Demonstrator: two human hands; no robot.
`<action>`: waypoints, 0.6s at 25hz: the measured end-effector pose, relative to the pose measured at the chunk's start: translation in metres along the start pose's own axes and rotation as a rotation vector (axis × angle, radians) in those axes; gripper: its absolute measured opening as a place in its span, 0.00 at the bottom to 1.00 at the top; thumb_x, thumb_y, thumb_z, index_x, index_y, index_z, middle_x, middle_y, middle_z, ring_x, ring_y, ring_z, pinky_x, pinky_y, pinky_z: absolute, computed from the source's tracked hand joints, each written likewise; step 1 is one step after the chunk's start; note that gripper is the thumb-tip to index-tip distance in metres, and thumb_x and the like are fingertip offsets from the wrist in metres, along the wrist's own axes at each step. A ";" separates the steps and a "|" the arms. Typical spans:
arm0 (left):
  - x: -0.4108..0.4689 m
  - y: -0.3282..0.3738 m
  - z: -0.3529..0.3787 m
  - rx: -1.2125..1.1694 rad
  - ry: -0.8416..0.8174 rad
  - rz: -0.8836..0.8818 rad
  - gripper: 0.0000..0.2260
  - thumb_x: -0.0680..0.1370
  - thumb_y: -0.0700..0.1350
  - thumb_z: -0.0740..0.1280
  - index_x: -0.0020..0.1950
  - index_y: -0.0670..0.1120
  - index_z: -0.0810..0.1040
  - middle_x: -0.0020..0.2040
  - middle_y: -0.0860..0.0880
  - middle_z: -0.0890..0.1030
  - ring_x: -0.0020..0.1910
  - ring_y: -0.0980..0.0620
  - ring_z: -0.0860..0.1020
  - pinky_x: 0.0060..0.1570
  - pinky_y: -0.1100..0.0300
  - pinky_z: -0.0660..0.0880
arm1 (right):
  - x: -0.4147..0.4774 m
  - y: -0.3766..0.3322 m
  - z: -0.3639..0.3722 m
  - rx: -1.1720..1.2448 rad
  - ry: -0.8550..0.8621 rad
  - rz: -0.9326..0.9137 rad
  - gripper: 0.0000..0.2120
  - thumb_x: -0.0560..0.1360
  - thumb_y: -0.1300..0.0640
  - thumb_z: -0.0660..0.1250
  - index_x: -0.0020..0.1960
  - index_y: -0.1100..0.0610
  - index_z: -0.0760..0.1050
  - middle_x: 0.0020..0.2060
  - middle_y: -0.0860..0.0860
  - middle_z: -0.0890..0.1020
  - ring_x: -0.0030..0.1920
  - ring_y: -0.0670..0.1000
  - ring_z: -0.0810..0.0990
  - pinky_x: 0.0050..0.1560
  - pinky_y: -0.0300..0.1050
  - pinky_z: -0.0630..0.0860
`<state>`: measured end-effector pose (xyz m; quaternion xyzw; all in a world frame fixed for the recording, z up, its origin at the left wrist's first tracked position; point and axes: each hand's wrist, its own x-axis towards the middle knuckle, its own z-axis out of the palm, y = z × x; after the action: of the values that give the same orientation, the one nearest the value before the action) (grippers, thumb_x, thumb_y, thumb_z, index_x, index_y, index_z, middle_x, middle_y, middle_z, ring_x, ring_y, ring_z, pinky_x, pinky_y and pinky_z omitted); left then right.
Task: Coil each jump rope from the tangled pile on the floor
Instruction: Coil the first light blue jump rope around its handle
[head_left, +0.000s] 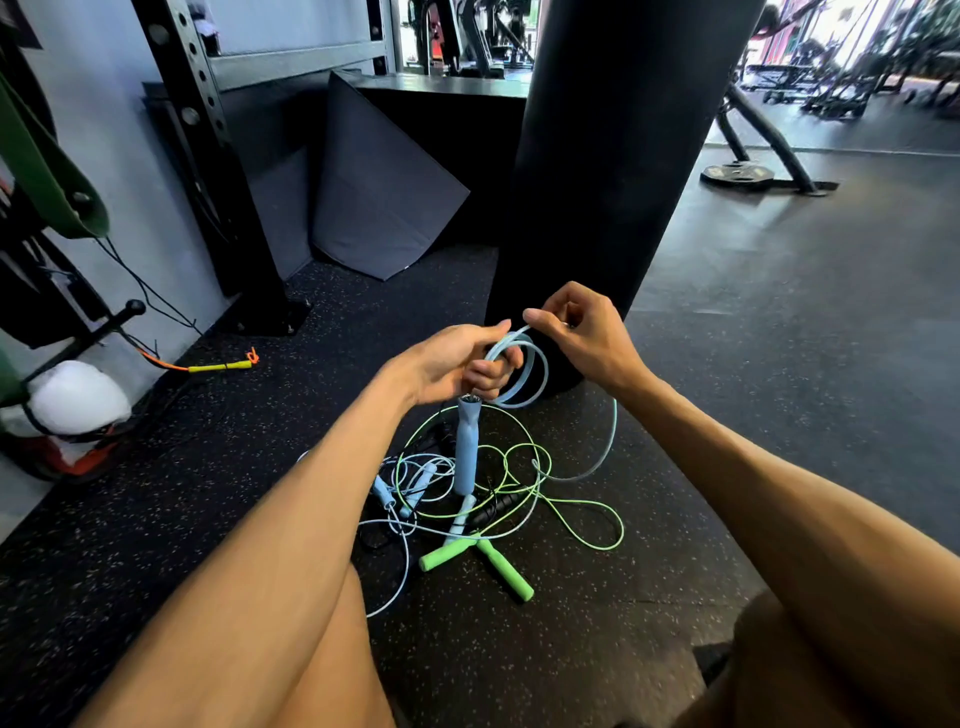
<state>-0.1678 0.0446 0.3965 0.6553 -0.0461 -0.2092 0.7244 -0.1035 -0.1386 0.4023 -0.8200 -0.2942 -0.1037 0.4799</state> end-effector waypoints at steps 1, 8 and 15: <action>-0.002 0.002 0.001 -0.048 -0.042 0.010 0.20 0.84 0.53 0.54 0.39 0.43 0.73 0.26 0.52 0.56 0.25 0.55 0.54 0.31 0.60 0.57 | 0.000 0.002 -0.001 0.036 -0.001 0.044 0.16 0.74 0.45 0.72 0.45 0.58 0.77 0.31 0.47 0.74 0.31 0.44 0.70 0.31 0.37 0.67; 0.005 0.008 0.006 -0.496 -0.089 0.210 0.17 0.84 0.49 0.53 0.38 0.45 0.69 0.27 0.53 0.57 0.26 0.55 0.53 0.29 0.62 0.59 | -0.006 0.004 0.007 0.320 -0.152 0.316 0.10 0.81 0.55 0.63 0.54 0.63 0.70 0.35 0.56 0.77 0.32 0.50 0.76 0.31 0.43 0.80; 0.014 0.010 0.004 -0.728 0.373 0.451 0.13 0.85 0.45 0.52 0.45 0.43 0.70 0.33 0.50 0.66 0.29 0.54 0.64 0.38 0.61 0.66 | -0.021 0.009 0.005 0.341 -0.530 0.556 0.05 0.81 0.62 0.62 0.54 0.61 0.67 0.38 0.62 0.81 0.35 0.60 0.83 0.37 0.53 0.83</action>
<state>-0.1537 0.0365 0.4039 0.3584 0.0199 0.0723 0.9305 -0.1157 -0.1456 0.3832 -0.7754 -0.1878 0.2944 0.5261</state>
